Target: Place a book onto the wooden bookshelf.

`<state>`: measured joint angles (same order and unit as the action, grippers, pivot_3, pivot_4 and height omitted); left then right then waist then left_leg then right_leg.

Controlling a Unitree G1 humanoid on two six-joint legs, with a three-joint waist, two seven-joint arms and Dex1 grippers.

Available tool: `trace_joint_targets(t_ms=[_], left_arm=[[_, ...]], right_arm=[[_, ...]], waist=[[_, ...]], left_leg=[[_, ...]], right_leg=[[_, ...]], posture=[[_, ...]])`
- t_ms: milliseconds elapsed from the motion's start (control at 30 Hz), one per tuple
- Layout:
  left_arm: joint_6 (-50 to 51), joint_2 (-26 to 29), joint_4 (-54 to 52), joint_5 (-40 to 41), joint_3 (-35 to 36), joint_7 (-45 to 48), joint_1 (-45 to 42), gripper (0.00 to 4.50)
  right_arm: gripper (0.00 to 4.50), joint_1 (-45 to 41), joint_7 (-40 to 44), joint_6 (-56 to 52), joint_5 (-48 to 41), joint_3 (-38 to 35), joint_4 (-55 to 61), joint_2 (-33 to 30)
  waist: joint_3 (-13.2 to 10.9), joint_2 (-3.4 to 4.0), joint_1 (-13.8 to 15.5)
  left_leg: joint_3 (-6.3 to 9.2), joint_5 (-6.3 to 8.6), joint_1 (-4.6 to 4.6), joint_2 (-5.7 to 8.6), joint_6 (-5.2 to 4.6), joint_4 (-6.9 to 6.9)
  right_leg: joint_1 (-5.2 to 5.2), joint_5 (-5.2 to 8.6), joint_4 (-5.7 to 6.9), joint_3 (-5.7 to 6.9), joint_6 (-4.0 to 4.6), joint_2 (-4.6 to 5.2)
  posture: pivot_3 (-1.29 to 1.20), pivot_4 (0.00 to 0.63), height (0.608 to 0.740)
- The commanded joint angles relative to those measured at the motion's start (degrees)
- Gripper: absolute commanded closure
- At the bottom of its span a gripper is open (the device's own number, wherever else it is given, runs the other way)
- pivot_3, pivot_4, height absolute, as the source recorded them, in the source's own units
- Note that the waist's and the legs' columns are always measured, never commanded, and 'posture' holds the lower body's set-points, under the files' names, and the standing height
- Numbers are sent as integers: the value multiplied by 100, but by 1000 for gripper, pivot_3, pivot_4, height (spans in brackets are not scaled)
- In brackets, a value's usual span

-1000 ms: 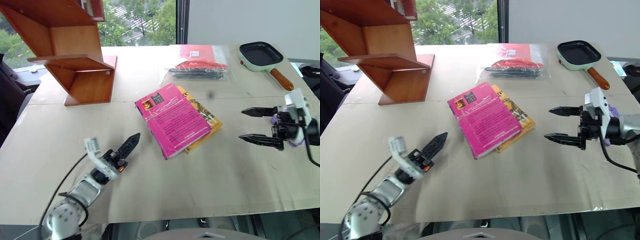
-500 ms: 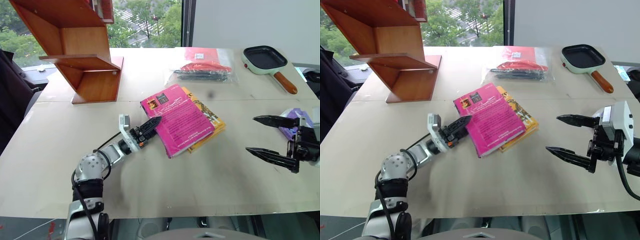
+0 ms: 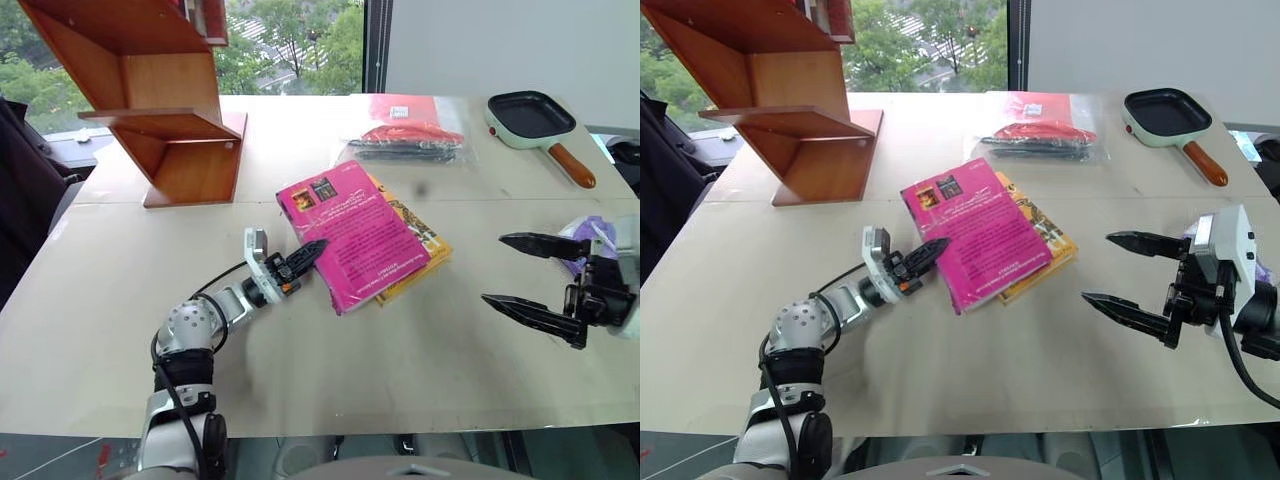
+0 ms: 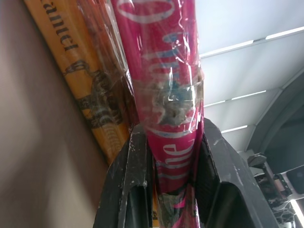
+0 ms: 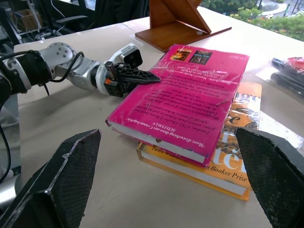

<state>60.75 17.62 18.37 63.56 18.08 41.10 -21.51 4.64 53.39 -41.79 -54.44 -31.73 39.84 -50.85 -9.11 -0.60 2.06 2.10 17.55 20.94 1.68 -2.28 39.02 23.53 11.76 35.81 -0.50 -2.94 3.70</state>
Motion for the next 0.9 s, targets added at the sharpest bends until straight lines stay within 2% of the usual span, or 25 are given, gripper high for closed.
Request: trace_joint_targets(t_ms=[33,100,133,233,367,467,533,633,667,733,900], left_arm=[[-579,135,-1750,198,430,-112,-112,3971],[-811,476,-2967,180,536,-349,-257,3971],[-844,713,-3379,84,505,-439,-326,3971],[-892,1604,-4281,-431,316,-752,-690,3971],[-1403,3290,-5161,-2192,-316,-959,-971,3971],[-1804,4276,-5508,-3187,-571,-902,-1016,3971],[-2285,4965,-5509,-4057,-702,-846,-965,3971],[-3583,6259,-5112,-5871,-846,-714,-584,3971],[-3954,6517,-4954,-6289,-793,-710,-465,3971],[-4471,6744,-4701,-6741,-624,-698,-312,3971],[-5225,6713,-4170,-7240,-275,-458,-81,3971]], right_arm=[[0,-399,96,116,-113,180,-312,-125],[0,-785,216,166,-79,419,-732,-114],[0,-1017,228,184,-78,530,-958,-60],[0,-1801,325,243,-101,876,-1751,142],[0,-2862,741,571,90,1335,-2964,647],[0,-3572,1054,719,198,1602,-3686,953],[0,-3986,1197,722,241,1742,-4080,1153],[0,-4406,1472,819,438,2002,-4539,1381],[0,-4496,1559,862,508,2077,-4650,1435],[0,-4645,1697,922,611,2178,-4812,1541],[0,-4845,1846,960,742,2228,-4964,1708]], waist=[[-28,-30,-30],[-70,-100,-84],[-68,-112,-110],[-57,-88,-141],[-69,-71,-142],[-87,-77,-156],[-91,-71,-154],[-95,-75,-149],[-96,-73,-149],[-99,-67,-140],[-103,-62,-130]], left_leg=[[0,-5,7,-1,10,0],[8,-16,36,-7,29,2],[19,-23,59,-18,42,12],[28,-25,81,-14,48,18],[21,-25,76,3,46,-12],[12,-26,82,-1,46,-20],[-2,-26,88,-1,46,-28],[-10,-27,96,-3,46,-56],[-12,-26,95,-2,46,-61],[-14,-27,100,0,46,-67],[-12,-26,113,-2,45,-65]], right_leg=[[6,-3,-1,-1,-5,1],[29,-6,-1,-14,-4,22],[45,-14,-2,-4,0,15],[62,-18,-9,6,2,19],[67,-18,-20,0,2,-7],[80,-18,-24,4,1,-20],[95,-17,-20,0,1,-20],[116,-17,-31,-3,1,-23],[119,-16,-35,-4,1,-23],[124,-17,-42,-3,1,-25],[127,-17,-44,4,0,-21]], posture=[[0,150,740],[0,150,740],[0,150,740],[0,150,740],[0,150,740],[0,150,740],[0,150,740],[0,150,740],[0,150,740],[0,150,740],[0,150,740]])
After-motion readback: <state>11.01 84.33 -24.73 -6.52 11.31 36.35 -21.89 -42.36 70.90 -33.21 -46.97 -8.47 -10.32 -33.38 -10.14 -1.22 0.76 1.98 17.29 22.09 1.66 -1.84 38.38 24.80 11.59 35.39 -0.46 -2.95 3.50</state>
